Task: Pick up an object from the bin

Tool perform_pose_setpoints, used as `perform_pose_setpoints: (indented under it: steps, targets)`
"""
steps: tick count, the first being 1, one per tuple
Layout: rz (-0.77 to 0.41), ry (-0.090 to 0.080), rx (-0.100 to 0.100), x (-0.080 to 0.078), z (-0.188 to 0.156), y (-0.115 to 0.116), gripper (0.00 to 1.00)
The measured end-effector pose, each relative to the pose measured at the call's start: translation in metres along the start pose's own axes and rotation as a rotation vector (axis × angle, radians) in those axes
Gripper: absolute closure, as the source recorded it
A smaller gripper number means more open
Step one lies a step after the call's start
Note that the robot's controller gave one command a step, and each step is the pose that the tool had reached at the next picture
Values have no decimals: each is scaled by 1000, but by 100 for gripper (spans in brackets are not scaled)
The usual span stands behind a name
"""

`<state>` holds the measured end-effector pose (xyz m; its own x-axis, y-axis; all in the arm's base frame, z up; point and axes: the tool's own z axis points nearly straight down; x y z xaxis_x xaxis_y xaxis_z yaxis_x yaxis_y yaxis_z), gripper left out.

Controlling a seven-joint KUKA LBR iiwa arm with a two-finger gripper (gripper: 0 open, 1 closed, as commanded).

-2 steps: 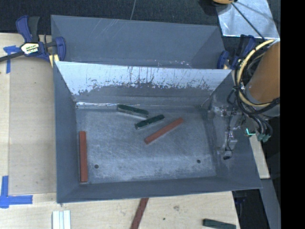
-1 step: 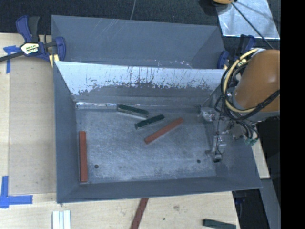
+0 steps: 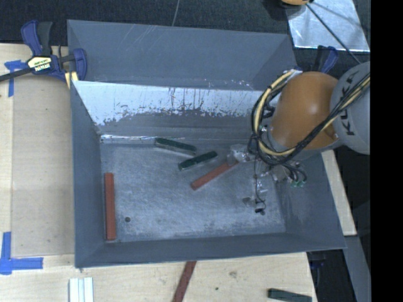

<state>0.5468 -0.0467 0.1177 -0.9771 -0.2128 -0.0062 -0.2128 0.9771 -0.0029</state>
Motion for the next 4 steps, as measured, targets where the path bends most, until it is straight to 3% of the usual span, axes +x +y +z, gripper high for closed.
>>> perform_pose_setpoints:
  steps: [1,2,3,4]
  targets:
    - [-66,6,-7,-15,23,14,0]
    - [-69,4,0,-25,34,41,0]
    - [-106,0,-1,-56,46,10,100]
    - [-107,0,-1,-55,46,10,100]
